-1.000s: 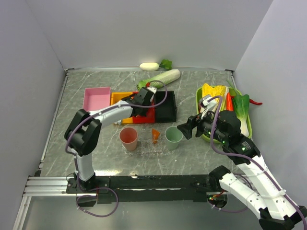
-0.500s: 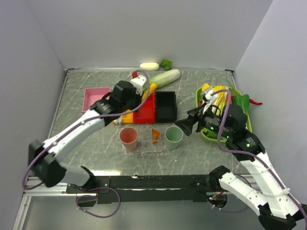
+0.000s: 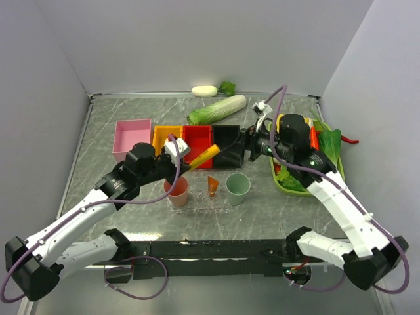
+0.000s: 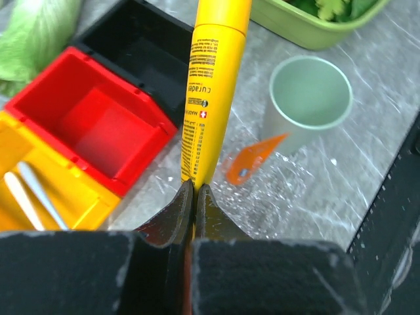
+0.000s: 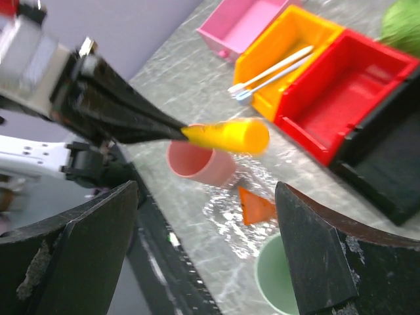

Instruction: Prepare toiletry sets of a toothbrush and toothpaste on the tray

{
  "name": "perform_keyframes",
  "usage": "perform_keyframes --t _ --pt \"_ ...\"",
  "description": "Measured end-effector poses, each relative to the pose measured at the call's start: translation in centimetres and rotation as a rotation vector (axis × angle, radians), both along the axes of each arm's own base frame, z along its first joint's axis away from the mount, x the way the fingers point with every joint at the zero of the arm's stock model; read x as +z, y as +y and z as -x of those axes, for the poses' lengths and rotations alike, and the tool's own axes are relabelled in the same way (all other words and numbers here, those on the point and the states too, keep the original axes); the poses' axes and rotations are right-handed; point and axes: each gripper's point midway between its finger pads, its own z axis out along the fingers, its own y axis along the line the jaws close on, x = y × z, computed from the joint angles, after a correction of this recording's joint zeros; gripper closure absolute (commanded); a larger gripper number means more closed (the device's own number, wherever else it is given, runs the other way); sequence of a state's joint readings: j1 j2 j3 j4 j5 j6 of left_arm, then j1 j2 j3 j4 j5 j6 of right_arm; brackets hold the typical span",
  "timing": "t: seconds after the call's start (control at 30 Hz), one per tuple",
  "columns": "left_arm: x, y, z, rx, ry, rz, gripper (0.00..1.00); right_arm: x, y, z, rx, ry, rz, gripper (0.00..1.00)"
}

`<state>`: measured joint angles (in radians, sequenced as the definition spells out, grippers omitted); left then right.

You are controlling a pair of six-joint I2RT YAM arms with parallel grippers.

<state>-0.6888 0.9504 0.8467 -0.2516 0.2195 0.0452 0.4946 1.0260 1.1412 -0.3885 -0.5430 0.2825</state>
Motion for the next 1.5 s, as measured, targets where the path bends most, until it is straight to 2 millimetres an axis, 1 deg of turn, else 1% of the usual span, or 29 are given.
perform_keyframes --t 0.07,0.13,0.27,0.37,0.43,0.5,0.67,0.7,1.03,1.4,1.5 --pt "-0.4 -0.2 0.5 -0.032 -0.002 -0.003 0.99 -0.3 0.7 -0.4 0.018 0.035 -0.013 0.09" --pt "-0.3 -0.4 0.7 -0.051 -0.010 0.005 0.99 -0.7 1.3 -0.8 0.033 0.069 -0.022 0.09" --pt "0.8 -0.6 1.1 -0.073 -0.047 0.041 0.99 -2.0 2.4 -1.4 0.058 0.143 -0.025 0.11" --pt "1.6 -0.7 1.2 -0.085 -0.071 0.064 0.99 -3.2 3.0 -1.8 0.068 0.194 -0.018 0.15" --pt "1.8 -0.8 1.3 -0.094 -0.077 0.073 0.99 -3.7 3.2 -1.9 0.073 0.215 -0.018 0.17" --pt "1.9 -0.9 1.4 -0.102 -0.079 0.077 0.99 -3.7 3.4 -2.0 0.079 0.223 -0.028 0.19" --pt "1.9 -1.1 1.6 -0.113 -0.077 0.080 0.99 -2.6 4.1 -1.9 0.103 0.209 -0.071 0.27" --pt "1.9 -1.1 1.6 -0.116 -0.076 0.081 0.99 -2.4 4.3 -1.8 0.112 0.207 -0.081 0.27" --pt "1.9 -1.1 1.6 -0.117 -0.076 0.081 0.99 -2.9 4.9 -1.4 0.130 0.221 -0.091 0.37" --pt "1.8 -1.1 1.6 -0.117 -0.075 0.081 0.99 -3.3 5.1 -1.4 0.134 0.234 -0.087 0.56" --pt "1.8 -1.1 1.6 -0.116 -0.076 0.081 0.99 -3.3 5.1 -1.4 0.133 0.237 -0.088 0.67"
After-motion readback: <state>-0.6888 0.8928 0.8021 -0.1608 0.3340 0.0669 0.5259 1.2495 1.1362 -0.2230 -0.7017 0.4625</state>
